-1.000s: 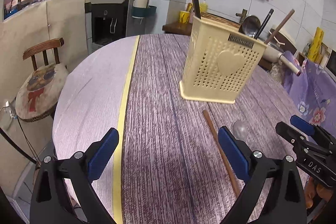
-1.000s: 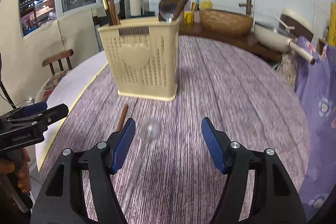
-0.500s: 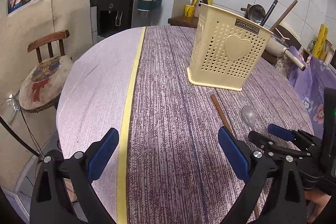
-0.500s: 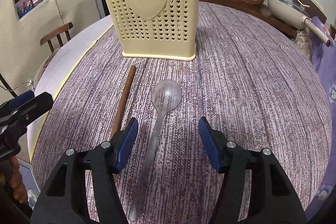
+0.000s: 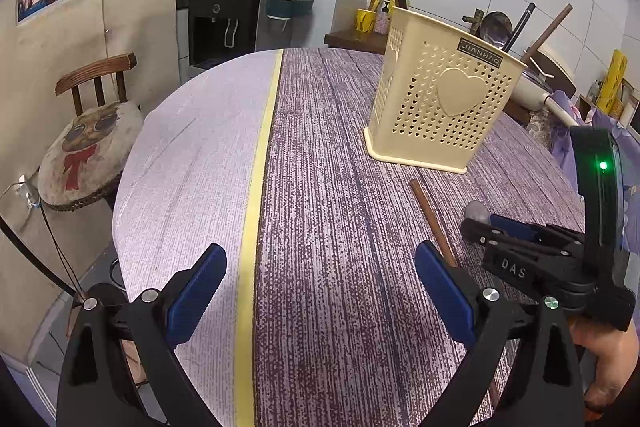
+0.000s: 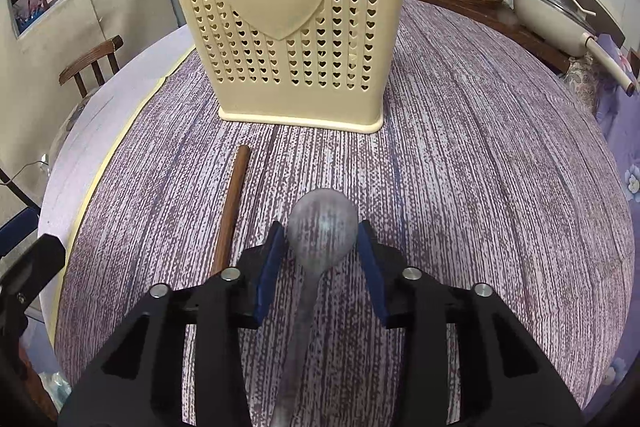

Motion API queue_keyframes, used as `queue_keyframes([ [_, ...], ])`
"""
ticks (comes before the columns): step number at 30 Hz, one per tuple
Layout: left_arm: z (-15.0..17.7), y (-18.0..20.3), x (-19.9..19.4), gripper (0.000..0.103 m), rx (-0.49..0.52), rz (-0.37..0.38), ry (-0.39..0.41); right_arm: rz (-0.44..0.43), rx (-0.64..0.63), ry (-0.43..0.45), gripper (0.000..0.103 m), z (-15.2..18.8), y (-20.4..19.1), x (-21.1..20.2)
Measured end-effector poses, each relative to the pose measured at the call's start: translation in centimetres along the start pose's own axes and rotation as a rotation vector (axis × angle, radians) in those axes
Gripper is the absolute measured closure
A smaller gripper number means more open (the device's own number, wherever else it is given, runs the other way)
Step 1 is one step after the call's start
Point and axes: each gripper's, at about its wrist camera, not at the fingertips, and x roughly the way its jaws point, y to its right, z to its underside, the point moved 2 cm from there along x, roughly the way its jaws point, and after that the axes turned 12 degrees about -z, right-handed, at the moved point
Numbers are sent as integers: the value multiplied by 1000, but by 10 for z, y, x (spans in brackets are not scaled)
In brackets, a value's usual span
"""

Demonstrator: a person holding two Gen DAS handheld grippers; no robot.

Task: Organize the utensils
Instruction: 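Close the right tool on the clear plastic spoon while the left tool approaches the last brown chopstick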

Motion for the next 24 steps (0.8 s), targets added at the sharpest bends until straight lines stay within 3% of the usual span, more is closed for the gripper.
queue_keyframes([
  [6, 1, 17, 1, 10, 41, 24, -1, -31, 25, 27, 66, 1, 7, -7],
  [17, -2, 80, 21, 50, 151, 156, -85, -8, 51, 119, 66, 8, 30, -53],
  [21, -6, 96, 34, 52, 170, 147, -109, -10, 62, 130, 66, 12, 37, -60],
  [24, -7, 103, 41, 59, 176, 132, -125, -13, 66, 138, 66, 14, 41, -64],
])
